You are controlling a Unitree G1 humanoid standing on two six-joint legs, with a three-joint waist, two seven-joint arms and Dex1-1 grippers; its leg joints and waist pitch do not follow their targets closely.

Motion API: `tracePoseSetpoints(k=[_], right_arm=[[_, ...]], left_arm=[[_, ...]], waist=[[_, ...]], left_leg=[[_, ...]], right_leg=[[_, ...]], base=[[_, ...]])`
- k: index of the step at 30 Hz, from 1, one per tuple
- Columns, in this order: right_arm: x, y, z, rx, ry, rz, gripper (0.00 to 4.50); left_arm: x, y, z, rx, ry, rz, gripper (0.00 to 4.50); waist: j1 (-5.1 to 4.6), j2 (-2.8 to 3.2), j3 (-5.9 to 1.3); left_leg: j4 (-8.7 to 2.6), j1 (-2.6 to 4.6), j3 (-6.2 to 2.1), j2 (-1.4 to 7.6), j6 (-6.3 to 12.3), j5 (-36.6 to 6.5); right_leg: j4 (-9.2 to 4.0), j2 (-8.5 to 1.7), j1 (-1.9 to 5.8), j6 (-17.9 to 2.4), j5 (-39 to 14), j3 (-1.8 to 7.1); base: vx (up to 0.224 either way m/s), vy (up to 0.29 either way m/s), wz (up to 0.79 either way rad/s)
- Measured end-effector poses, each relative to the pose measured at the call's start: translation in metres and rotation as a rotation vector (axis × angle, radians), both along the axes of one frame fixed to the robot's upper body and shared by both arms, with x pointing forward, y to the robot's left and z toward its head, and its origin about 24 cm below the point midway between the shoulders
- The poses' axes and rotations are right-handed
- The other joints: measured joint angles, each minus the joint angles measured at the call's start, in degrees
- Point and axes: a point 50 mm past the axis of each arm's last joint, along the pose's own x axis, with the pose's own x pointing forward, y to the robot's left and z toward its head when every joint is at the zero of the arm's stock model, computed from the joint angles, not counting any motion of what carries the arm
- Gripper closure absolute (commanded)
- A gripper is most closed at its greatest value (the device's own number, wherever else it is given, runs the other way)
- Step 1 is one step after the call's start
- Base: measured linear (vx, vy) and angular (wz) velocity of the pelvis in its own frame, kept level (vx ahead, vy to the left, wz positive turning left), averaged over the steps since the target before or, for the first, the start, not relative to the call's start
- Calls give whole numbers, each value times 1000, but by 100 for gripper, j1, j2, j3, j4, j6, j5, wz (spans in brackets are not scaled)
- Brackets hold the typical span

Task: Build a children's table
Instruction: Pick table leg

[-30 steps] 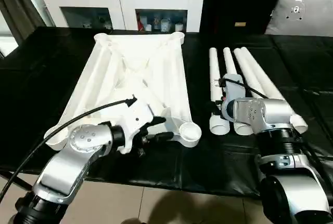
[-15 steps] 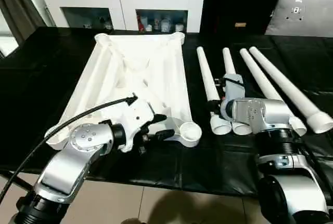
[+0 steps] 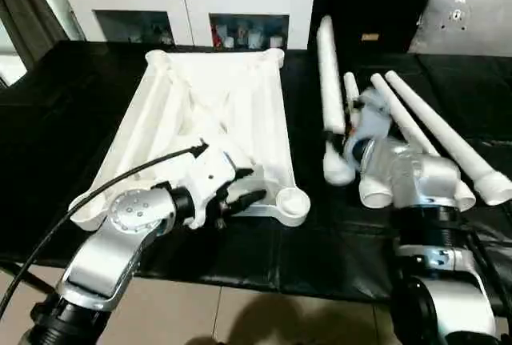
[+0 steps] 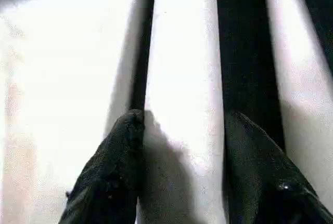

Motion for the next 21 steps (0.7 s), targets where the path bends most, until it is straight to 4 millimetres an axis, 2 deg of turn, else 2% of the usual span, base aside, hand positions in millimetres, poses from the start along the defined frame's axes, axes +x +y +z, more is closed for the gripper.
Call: tracePoseSetpoints(k=[3,6,9,11,15,16,17,21], right_arm=[[-2,-2,15,30,-149,18,261],[-6,2,18,87,-179,87,262],[-20,2,17,224,-243,218,262],[-25,7,18,278,-273,294,262],[-38,6,23,375,-363,447,262],[-40,5,23,391,-373,475,262],[-42,4,24,408,-384,503,262],[-56,3,22,494,-409,635,262]], left_arm=[[7,2,7,-48,-37,68,232],[15,4,17,-106,-61,134,232],[25,0,30,-269,-52,191,232],[30,1,42,-333,-80,207,204],[41,-5,70,-560,-70,230,183],[43,-6,74,-609,-55,234,183],[45,-7,76,-659,-33,239,165],[48,-22,89,-910,108,197,135]], waist=[[6,0,0],[3,-1,0],[33,-4,1],[40,-4,2],[116,-12,2],[131,-12,2],[149,-16,2],[220,-62,17]], left_leg=[[0,-2,1,0,1,0],[2,-1,0,0,2,1],[4,-7,1,1,6,1],[5,-8,1,3,9,1],[17,-12,2,5,15,0],[18,-12,2,5,16,1],[20,-13,3,5,18,1],[26,-22,2,8,31,6]], right_leg=[[-2,0,0,0,0,0],[0,0,1,0,1,0],[-5,0,1,0,1,-3],[-5,0,0,0,1,-4],[-5,0,1,1,3,-7],[-5,0,1,1,5,-7],[-6,0,1,2,5,-8],[-10,-1,1,3,6,-16]], base=[[0,0,0],[0,0,0],[0,0,0],[0,0,0],[0,0,0],[0,0,0],[0,0,0],[0,0,0]])
